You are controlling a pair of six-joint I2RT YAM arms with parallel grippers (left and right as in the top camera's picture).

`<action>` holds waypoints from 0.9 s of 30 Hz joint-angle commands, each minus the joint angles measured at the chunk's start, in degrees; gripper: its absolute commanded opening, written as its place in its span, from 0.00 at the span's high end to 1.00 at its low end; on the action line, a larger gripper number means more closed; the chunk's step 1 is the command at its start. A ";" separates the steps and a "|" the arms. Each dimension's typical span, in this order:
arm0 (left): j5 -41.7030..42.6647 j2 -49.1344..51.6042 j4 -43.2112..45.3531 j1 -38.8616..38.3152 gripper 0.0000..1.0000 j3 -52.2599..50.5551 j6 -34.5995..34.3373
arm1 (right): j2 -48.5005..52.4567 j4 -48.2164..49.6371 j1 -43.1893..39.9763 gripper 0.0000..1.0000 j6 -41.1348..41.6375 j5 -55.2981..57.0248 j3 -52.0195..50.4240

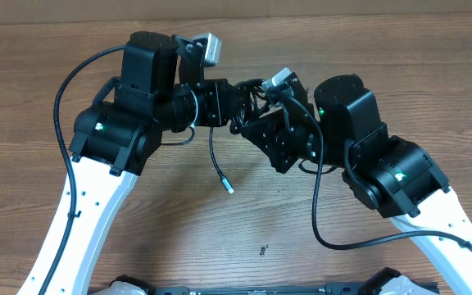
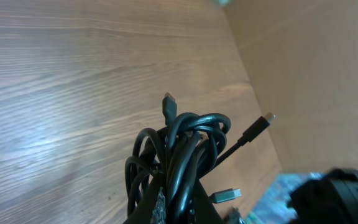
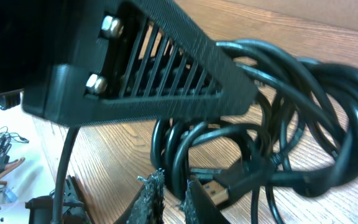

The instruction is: Untangle cables

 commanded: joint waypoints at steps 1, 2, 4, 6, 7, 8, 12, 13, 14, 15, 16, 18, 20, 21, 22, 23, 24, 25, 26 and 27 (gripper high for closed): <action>12.50 -1.31 0.37 -0.39 0.96 1.25 3.72 | 0.52 0.35 -0.26 0.88 -0.37 6.58 -0.02; 14.21 -1.33 0.22 -0.39 0.96 1.25 4.57 | 0.55 0.33 -0.28 0.88 -0.37 7.43 -0.02; 16.41 -1.33 -0.11 -0.37 0.96 1.25 5.66 | 0.57 0.17 -0.26 0.88 -0.37 9.01 0.00; 17.33 -1.33 -0.28 -0.35 0.96 1.25 5.64 | 0.57 -0.31 -0.28 0.88 -0.37 10.49 0.00; 17.62 -1.33 -0.31 -0.31 0.96 1.25 5.64 | 0.57 -0.55 -0.28 0.88 -0.37 11.17 -0.02; 17.75 -1.33 -0.37 -0.28 0.96 1.25 5.66 | 0.57 -0.96 -0.28 0.89 -0.37 12.04 -0.02; 18.88 -1.33 -1.70 -0.26 0.96 1.25 7.76 | 0.57 -2.64 -0.28 0.92 -0.39 17.33 0.00; 18.86 -1.33 -2.10 -0.26 0.96 1.25 8.07 | 0.57 -2.64 -0.28 0.92 -0.42 18.03 -0.02; 18.86 -1.33 -2.58 -0.26 0.96 1.25 8.48 | 0.57 -2.64 -0.28 0.93 -0.39 19.15 -0.02; 18.84 -1.33 -2.84 -0.26 0.96 1.25 8.61 | 0.57 -2.64 -0.28 0.93 -0.42 19.65 -0.02; 18.88 -1.33 -3.13 -0.26 0.96 1.25 8.61 | 0.57 -2.64 -0.28 0.94 -0.42 20.61 -0.02; 18.93 -1.33 -3.32 -0.13 0.96 1.25 8.61 | 0.57 -2.62 -0.28 0.94 -0.63 21.27 -0.02; 19.08 -1.33 -3.50 0.13 0.96 1.25 8.59 | 0.57 -2.62 -0.28 0.94 -0.96 21.86 0.00; 19.08 -1.33 -3.54 0.17 0.96 1.25 8.59 | 0.57 -2.58 -0.28 0.95 -1.75 21.79 0.00; 19.15 -1.33 -3.56 0.15 0.96 1.25 8.59 | 0.57 -2.47 -0.28 0.95 -1.97 21.81 -0.02; 19.89 -1.33 -3.54 0.15 0.96 1.25 8.61 | 0.57 -2.27 -0.28 0.95 -2.14 21.79 -0.02; 21.31 -1.33 -3.48 0.15 0.96 1.25 8.61 | 0.57 -1.97 -0.28 0.94 -2.58 21.79 0.00; 22.51 -1.33 -3.48 0.15 0.96 1.25 8.66 | 0.57 -1.68 -0.28 0.95 -3.13 21.79 -0.02; 23.30 -1.33 -3.48 0.15 0.96 1.25 9.09 | 0.57 -1.49 -0.28 0.95 -3.19 21.77 0.00; 23.67 -1.33 -3.50 0.15 0.96 1.25 9.68 | 0.57 -1.09 -0.28 0.95 -3.17 21.75 0.00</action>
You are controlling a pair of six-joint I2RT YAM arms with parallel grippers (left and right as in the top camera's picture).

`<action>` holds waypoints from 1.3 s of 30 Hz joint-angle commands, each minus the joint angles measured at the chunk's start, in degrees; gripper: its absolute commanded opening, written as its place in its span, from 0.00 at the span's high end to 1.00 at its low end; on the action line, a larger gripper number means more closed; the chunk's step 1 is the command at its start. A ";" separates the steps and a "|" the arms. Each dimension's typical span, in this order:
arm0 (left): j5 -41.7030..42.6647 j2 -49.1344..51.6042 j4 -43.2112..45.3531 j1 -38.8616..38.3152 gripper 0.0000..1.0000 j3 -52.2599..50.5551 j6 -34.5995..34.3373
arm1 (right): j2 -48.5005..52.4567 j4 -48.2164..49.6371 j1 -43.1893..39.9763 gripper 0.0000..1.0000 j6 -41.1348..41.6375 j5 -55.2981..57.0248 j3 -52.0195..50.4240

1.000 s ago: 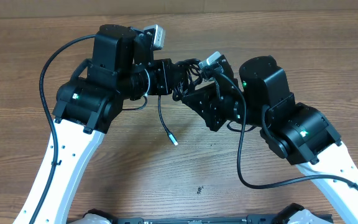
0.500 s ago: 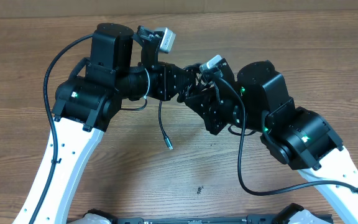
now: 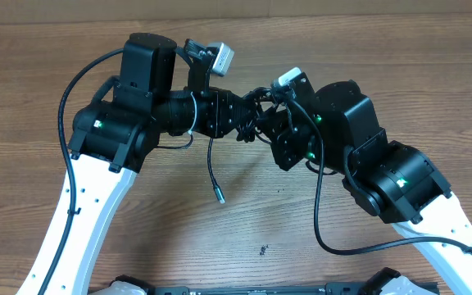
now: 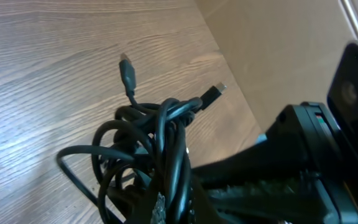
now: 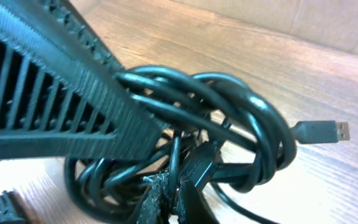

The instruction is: Untangle cables

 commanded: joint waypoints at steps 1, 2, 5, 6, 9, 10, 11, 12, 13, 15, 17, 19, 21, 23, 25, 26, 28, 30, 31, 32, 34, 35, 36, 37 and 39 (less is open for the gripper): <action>12.28 -1.66 -0.79 -0.72 0.96 1.25 1.11 | 1.36 1.40 -1.62 0.95 -1.25 7.96 -0.02; 12.13 -1.66 -0.76 -0.72 0.96 1.25 1.11 | 1.36 1.36 -1.62 0.95 -1.25 7.54 -0.04; 8.41 -1.64 -0.28 -0.66 0.96 1.25 1.05 | 1.33 1.18 -1.60 0.95 -1.25 1.64 -0.02; 5.14 -1.64 -0.33 -0.61 0.96 1.25 1.01 | 1.33 1.20 -1.60 0.95 -1.25 -0.11 -0.02; -3.19 -1.64 -0.59 -0.50 0.96 1.25 0.20 | 1.16 1.09 -1.60 0.95 -1.22 -3.91 -0.02; -5.77 -1.64 -0.63 -0.50 0.96 1.25 -0.50 | 1.07 0.96 -1.60 0.95 -1.22 -4.83 -0.02; -8.66 -1.64 -0.63 -0.50 0.96 1.25 -1.25 | 0.72 0.59 -1.60 0.95 -1.20 -5.97 -0.02; -10.86 -1.64 -0.63 -0.50 0.96 1.25 -1.95 | 0.66 0.48 -1.60 0.95 -1.20 -6.16 -0.02; -13.62 -1.64 -0.63 -0.50 0.96 1.25 -2.69 | 0.28 0.00 -1.60 0.95 -1.01 -6.16 -0.02; -15.37 -1.64 -0.63 -0.44 0.96 1.25 -2.84 | -0.33 -0.48 -1.60 0.95 -1.03 -6.14 -0.02; -15.69 -1.64 -0.66 0.00 0.96 1.25 -2.84 | -1.14 -0.55 -1.60 0.95 -1.03 -5.64 -0.02; -15.69 -1.64 -0.74 0.55 0.96 1.25 -3.06 | -1.70 -0.55 -1.60 0.95 -1.03 -4.31 -0.02; -15.67 -1.64 -1.01 1.20 0.96 1.25 -3.08 | -2.19 -0.55 -1.62 0.95 -1.03 -3.28 -0.02; -15.19 -1.64 -1.42 1.92 0.96 1.25 -3.08 | -2.38 -0.55 -1.62 0.95 -1.03 -3.06 -0.02; -12.57 -1.64 -1.64 2.67 0.96 1.25 -3.04 | -2.38 -0.81 -1.60 0.94 -1.03 -2.19 -0.02; -10.97 -1.64 -1.55 2.80 0.96 1.25 -3.04 | -2.36 -1.07 -1.60 0.94 -1.05 -1.57 -0.02; -6.82 -1.64 -0.87 3.06 0.96 1.25 -3.06 | -2.34 -1.62 -1.62 0.94 -1.05 -0.87 -0.02; -2.38 -1.64 0.59 3.15 0.96 1.25 -3.80 | -2.32 -1.90 -1.60 0.94 -1.03 -0.94 -0.02; -0.26 -1.64 1.46 3.15 0.96 1.25 -4.66 | -2.21 -2.05 -1.60 0.94 -1.03 -0.94 -0.02; 0.96 -1.64 2.05 3.15 0.96 1.25 -5.25 | -2.19 -2.10 -1.60 0.94 -1.03 -0.96 -0.02; 3.37 -1.64 3.28 3.13 0.96 1.25 -5.64 | -2.10 -2.19 -1.60 0.94 -1.01 -1.05 -0.02; 3.13 -1.64 3.28 3.13 0.96 1.25 -5.64 | -2.10 -2.16 -1.60 0.94 -1.03 -1.42 -0.02; 2.47 -1.64 3.23 3.13 0.95 1.25 -5.64 | -2.10 -2.12 -1.60 0.94 -1.03 -2.14 -0.02; 2.08 -1.64 3.23 3.15 0.96 1.25 -5.64 | -2.10 -2.03 -1.60 0.95 -1.03 -2.78 -0.02; 1.14 -1.64 3.26 3.15 0.96 1.25 -5.64 | -2.10 -2.01 -1.60 0.95 -1.03 -3.15 -0.02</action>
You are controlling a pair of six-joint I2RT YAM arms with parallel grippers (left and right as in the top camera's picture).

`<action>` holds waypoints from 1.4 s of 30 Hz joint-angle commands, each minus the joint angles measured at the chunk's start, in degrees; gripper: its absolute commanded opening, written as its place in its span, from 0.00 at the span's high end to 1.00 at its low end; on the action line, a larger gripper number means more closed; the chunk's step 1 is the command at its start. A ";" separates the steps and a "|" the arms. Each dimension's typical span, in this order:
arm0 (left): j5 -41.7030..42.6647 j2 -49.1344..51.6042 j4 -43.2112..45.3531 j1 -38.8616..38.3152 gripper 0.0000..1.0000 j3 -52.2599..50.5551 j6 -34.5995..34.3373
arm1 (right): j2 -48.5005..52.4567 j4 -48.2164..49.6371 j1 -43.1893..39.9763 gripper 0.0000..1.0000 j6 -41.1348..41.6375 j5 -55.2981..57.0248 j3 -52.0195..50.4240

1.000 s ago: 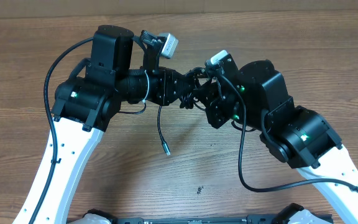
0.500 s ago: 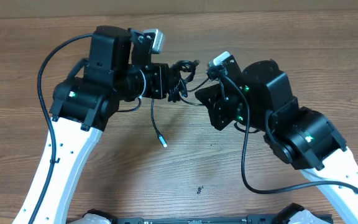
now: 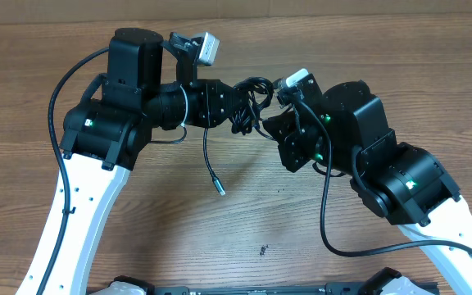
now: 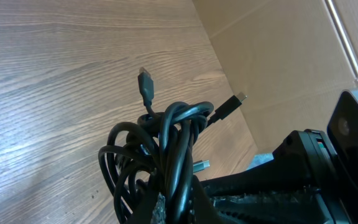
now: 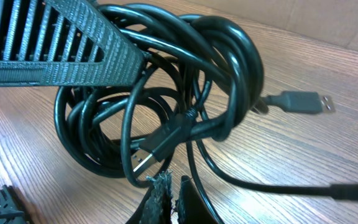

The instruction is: Untangle cables

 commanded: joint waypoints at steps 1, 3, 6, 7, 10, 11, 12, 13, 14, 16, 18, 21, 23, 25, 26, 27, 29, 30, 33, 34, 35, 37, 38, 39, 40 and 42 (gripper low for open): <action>1.75 -1.62 0.63 0.22 0.96 1.25 -0.87 | -0.79 0.35 -0.20 0.95 -0.37 -0.94 -0.02; 1.44 -1.62 0.63 0.20 0.96 1.25 -0.87 | -0.79 0.61 -0.20 0.95 -0.37 -2.29 -0.02; -0.39 -1.62 0.66 0.20 0.96 1.25 -3.61 | -0.79 1.14 -0.20 0.95 -0.37 -5.11 -0.02; -1.01 -1.62 0.66 0.20 0.96 1.25 -4.70 | -0.79 1.22 -0.20 0.95 -0.35 -6.01 -0.02; -1.14 -1.62 0.63 0.13 0.96 1.25 -5.01 | -0.79 1.16 -0.15 0.95 -0.35 -6.51 -0.02; -1.14 -1.62 0.61 0.00 0.96 1.25 -5.14 | -0.76 1.18 -0.15 0.95 -0.35 -6.51 -0.02; -1.14 -1.62 0.61 -0.13 0.96 1.25 -5.16 | -0.74 1.20 -0.15 0.95 -0.35 -6.51 -0.02; -1.11 -1.62 0.63 -0.46 0.96 1.25 -5.16 | -0.74 1.22 -0.15 0.95 -0.35 -6.51 -0.02; -1.18 -1.62 0.66 -0.96 0.96 1.25 -5.16 | -0.72 1.20 -0.15 0.94 -0.35 -6.54 -0.02; -1.18 -1.62 0.70 -1.53 0.96 1.25 -5.16 | -0.74 1.20 -0.15 0.94 -0.35 -6.51 -0.02; -1.20 -1.62 0.85 -2.19 0.96 1.25 -5.16 | -0.74 1.22 -0.15 0.94 -0.35 -6.49 -0.02; -2.34 -1.62 0.90 -2.71 0.96 1.25 -5.16 | -0.74 1.20 -0.15 0.94 -0.35 -6.49 -0.02; -1.97 -1.62 0.85 -2.71 0.96 1.25 -5.20 | -0.72 1.18 -0.15 0.94 -0.37 -6.47 -0.02; -0.44 -1.62 0.90 -2.71 0.96 1.25 -5.35 | -0.72 1.18 -0.15 0.94 -0.39 -6.25 -0.02; 0.46 -1.62 0.94 -2.71 0.96 1.25 -5.35 | -0.72 1.20 -0.15 0.94 -0.39 -6.23 -0.02; 1.53 -1.62 1.05 -2.71 0.96 1.25 -5.35 | -0.72 1.18 -0.15 0.94 -0.39 -5.99 -0.02; 4.22 -1.62 1.38 -2.71 0.96 1.25 -5.35 | -0.72 1.16 -0.15 0.94 -0.39 -4.66 -0.02; 5.77 -1.62 1.53 -2.71 0.96 1.25 -5.33 | -0.72 1.16 -0.15 0.94 -0.37 -4.00 -0.02; 10.23 -1.62 1.51 -2.71 0.96 1.25 -5.29 | -0.72 1.18 -0.15 0.94 -0.39 -2.45 -0.02; 12.44 -1.62 1.51 -2.71 0.96 1.25 -5.05 | -0.66 1.18 -0.15 0.94 -0.39 -2.01 -0.02; 13.92 -1.62 1.51 -2.71 0.96 1.25 -4.81 | -0.59 1.18 -0.15 0.94 -0.39 -1.60 -0.02; 17.14 -1.62 1.49 -2.71 0.96 1.25 -4.35 | -0.09 1.18 -0.15 0.94 -0.37 -0.26 -0.02; 18.34 -1.62 1.46 -2.71 0.96 1.25 -4.20 | 0.17 1.18 -0.15 0.94 -0.39 0.26 -0.02; 19.17 -1.62 1.27 -2.71 0.96 1.25 -4.00 | 0.59 1.22 -0.15 0.94 -0.39 0.66 -0.02; 19.76 -1.62 0.87 -2.71 0.96 1.25 -3.67 | 0.94 1.31 -0.17 0.94 -0.39 0.72 -0.02; 19.93 -1.62 -0.59 -2.71 0.96 1.25 -2.25 | 1.60 1.84 -0.20 0.94 -0.39 1.25 -0.02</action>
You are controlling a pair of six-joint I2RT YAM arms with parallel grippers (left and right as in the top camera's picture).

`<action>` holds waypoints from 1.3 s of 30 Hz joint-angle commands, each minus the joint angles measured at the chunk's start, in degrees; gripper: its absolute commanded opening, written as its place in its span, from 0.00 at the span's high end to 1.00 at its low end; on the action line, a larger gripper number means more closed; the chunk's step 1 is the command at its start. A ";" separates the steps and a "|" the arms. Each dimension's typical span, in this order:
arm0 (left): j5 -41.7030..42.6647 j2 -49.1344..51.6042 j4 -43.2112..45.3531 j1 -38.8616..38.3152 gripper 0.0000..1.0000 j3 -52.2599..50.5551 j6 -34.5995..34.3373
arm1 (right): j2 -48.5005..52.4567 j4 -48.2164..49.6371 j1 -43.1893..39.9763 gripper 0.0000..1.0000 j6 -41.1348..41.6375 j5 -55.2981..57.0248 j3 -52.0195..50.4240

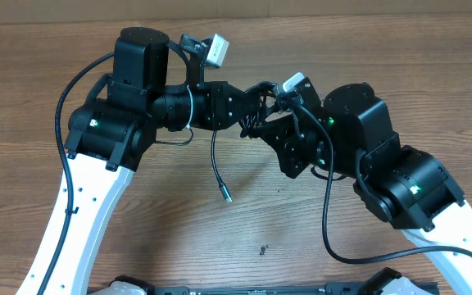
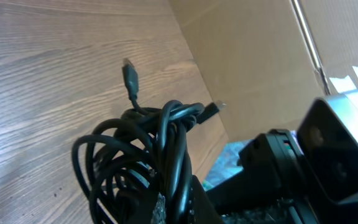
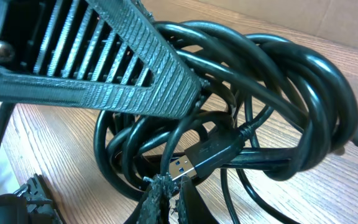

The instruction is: Untangle cables

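A knot of black cables [image 1: 256, 105] hangs above the wooden table between both arms. My left gripper [image 1: 248, 111] is shut on its loops, seen from the left wrist as the cable bundle [image 2: 143, 149] rising out of the left gripper [image 2: 176, 208]. My right gripper [image 3: 170, 185] is shut on a thin strand, just below a USB-A plug [image 3: 199, 160] with a blue insert. The left gripper's ribbed finger [image 3: 126, 65] crosses over the bundle [image 3: 272, 93]. One loose cable end [image 1: 226, 195] dangles to the table. Two more plugs [image 2: 129, 74] stick out of the bundle.
The wooden table [image 1: 39, 49] lies under both arms. A cardboard wall [image 2: 241, 56] stands along its far edge. The arms' own black hoses loop at the left [image 1: 60, 106] and lower right [image 1: 326, 221].
Both grippers keep their hold. The bundle and the dangling end sit slightly further right. In the right wrist view the bundle is closer, with the USB-A plug just above the fingertips.
At every earlier moment both grippers were shut on the bundle, held off the table between the arms. The two wrists changed pose from moment to moment, and the dangling end shifted a little. The loops remain knotted together now.
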 commanded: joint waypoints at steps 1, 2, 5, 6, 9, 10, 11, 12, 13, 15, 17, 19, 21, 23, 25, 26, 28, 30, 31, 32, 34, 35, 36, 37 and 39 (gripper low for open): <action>13.27 -1.62 -2.86 -0.96 0.96 1.25 2.03 | 2.45 1.49 -0.46 0.94 -0.20 6.10 -0.02; 13.25 -1.62 -4.02 -0.96 0.96 1.25 3.13 | 2.56 1.86 -0.46 0.94 -0.20 6.73 -0.02; 13.22 -1.62 -7.69 -0.96 0.96 1.25 6.56 | 2.56 3.72 -0.46 0.94 -0.17 9.70 -0.02; 13.22 -1.62 -8.44 -0.96 0.96 1.25 7.21 | 2.56 4.13 -0.48 0.94 -0.17 10.58 -0.02; 13.25 -1.62 -9.66 -0.96 0.96 1.25 8.20 | 2.56 4.55 -0.48 0.93 -0.15 13.73 -0.02; 13.25 -1.62 -9.68 -0.96 0.96 1.25 8.20 | 2.56 4.52 -0.48 0.93 -0.15 14.60 -0.02; 13.27 -1.62 -9.68 -0.96 0.96 1.25 8.20 | 2.56 4.50 -0.48 0.94 -0.13 15.65 -0.02; 13.29 -1.62 -9.66 -0.96 0.96 1.25 8.20 | 2.56 4.52 -0.46 0.94 -0.11 16.81 -0.02; 13.29 -1.62 -9.70 -0.96 0.96 1.25 8.20 | 2.56 4.52 -0.48 0.94 -0.13 17.70 -0.02; 13.29 -1.62 -9.86 -0.96 0.96 1.25 8.20 | 2.56 4.52 -0.48 0.94 0.11 20.09 -0.02; 13.25 -1.62 -9.86 -0.96 0.96 1.25 8.20 | 2.56 4.52 -0.48 0.93 0.11 20.50 -0.02; 13.25 -1.62 -9.84 -0.96 0.96 1.25 8.20 | 2.56 4.48 -0.46 0.94 0.11 20.28 -0.02; 13.27 -1.62 -9.84 -0.96 0.96 1.25 8.20 | 2.56 4.35 -0.48 0.93 0.09 20.33 -0.02; 13.25 -1.62 -9.84 -0.96 0.96 1.25 8.20 | 2.56 4.37 -0.46 0.93 0.09 20.33 -0.02; 13.16 -1.62 -9.77 -0.96 0.96 1.25 8.20 | 2.56 4.28 -0.46 0.93 0.09 20.20 -0.02; 12.87 -1.62 -9.68 -0.94 0.96 1.25 8.22 | 2.56 4.20 -0.46 0.93 0.09 19.89 -0.02; 8.61 -1.62 -9.51 -0.90 0.96 1.25 8.17 | 2.54 3.39 -0.46 0.94 0.11 18.25 -0.02; 2.62 -1.62 -9.57 -0.90 0.96 1.25 8.15 | 2.54 2.21 -0.46 0.94 0.37 17.46 -0.02; -0.76 -1.62 -9.57 -0.90 0.96 1.25 8.13 | 2.47 1.31 -0.46 0.94 0.96 17.46 -0.02; -4.37 -1.62 -9.60 -0.85 0.96 1.25 7.67 | 2.47 0.70 -0.46 0.95 1.14 17.49 -0.02; -9.31 -1.62 -9.60 -0.83 0.96 1.25 6.32 | 2.23 -0.33 -0.46 0.95 1.22 17.46 -0.02; -11.50 -1.62 -9.57 -0.83 0.96 1.25 5.66 | 1.97 -1.01 -0.46 0.95 1.42 17.46 -0.02; -12.79 -1.62 -9.55 -0.83 0.96 1.25 5.38 | 1.62 -1.40 -0.46 0.95 1.75 17.49 -0.02; -14.21 -1.62 -9.49 -0.83 0.96 1.25 5.35 | 0.83 -1.77 -0.46 0.95 2.62 17.49 -0.02; -16.35 -1.62 -9.53 -0.83 0.96 1.25 5.09 | -0.22 -1.99 -0.46 0.95 2.67 17.49 -0.02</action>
